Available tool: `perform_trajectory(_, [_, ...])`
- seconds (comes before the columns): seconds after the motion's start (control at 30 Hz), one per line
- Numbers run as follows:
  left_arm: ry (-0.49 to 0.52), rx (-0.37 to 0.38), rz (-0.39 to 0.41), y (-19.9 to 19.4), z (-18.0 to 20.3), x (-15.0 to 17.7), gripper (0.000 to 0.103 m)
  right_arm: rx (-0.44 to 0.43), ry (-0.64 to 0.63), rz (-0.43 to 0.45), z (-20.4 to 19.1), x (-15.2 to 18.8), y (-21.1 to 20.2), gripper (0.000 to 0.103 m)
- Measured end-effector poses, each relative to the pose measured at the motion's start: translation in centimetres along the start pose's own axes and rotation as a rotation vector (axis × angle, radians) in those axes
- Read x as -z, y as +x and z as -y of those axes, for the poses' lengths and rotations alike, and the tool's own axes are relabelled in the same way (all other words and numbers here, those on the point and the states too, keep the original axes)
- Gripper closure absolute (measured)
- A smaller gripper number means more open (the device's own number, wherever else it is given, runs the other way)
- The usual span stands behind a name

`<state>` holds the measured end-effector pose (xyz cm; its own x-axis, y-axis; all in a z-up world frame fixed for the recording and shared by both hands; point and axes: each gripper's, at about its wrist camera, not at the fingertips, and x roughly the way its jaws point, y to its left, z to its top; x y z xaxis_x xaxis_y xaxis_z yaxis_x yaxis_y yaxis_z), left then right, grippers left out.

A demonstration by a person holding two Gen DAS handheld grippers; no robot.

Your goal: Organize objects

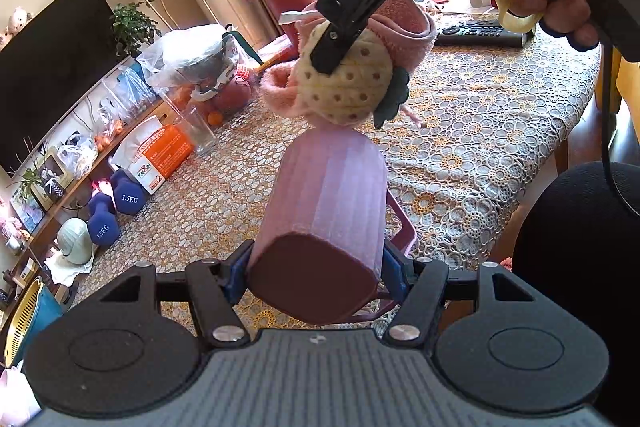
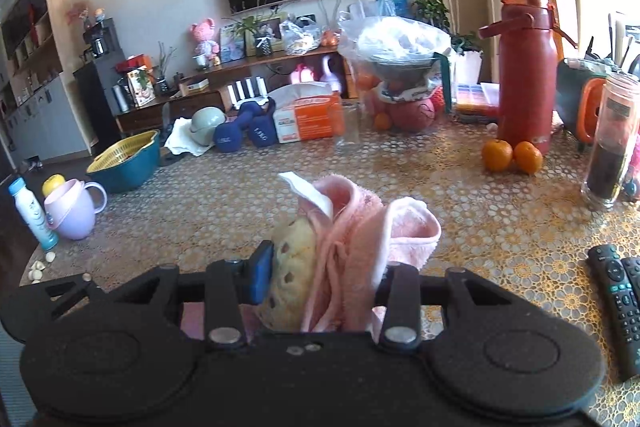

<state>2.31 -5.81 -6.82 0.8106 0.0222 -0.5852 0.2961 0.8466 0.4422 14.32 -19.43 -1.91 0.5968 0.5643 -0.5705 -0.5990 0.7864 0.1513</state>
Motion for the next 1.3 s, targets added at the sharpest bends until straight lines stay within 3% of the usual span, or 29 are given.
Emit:
perform_trajectory(0.07, [-0.001, 0.000, -0.001, 0.0, 0.0, 0.0, 0.039, 0.037, 0.008, -0.005, 0.5, 0.3, 0.0, 0.063])
perform_trajectory(0.13, [0.000, 0.000, -0.001, 0.0, 0.0, 0.0, 0.039, 0.013, 0.048, 0.017, 0.8, 0.4, -0.9, 0.063])
perform_trajectory(0.37, [0.006, -0.001, -0.003, 0.1, 0.0, 0.0, 0.039, -0.256, -0.003, 0.059, -3.0, -0.1, -4.3, 0.063])
perform_trajectory(0.53, [0.003, 0.001, -0.007, 0.1, 0.0, -0.1, 0.039, -0.358, -0.014, 0.006, -5.2, 0.5, -3.7, 0.063])
perform_trajectory(0.67, [0.003, 0.003, -0.006, 0.1, 0.0, 0.0, 0.039, -0.338, -0.023, -0.001, -5.4, 0.5, -3.1, 0.063])
perform_trajectory(1.03, [0.007, 0.010, 0.001, 0.0, -0.1, 0.2, 0.039, -0.141, 0.001, 0.011, -1.5, -0.2, -0.4, 0.063])
perform_trajectory(1.3, [-0.083, 0.046, -0.028, 0.4, -1.4, 0.4, 0.039, 0.040, 0.093, -0.004, 1.7, 0.9, 0.5, 0.063])
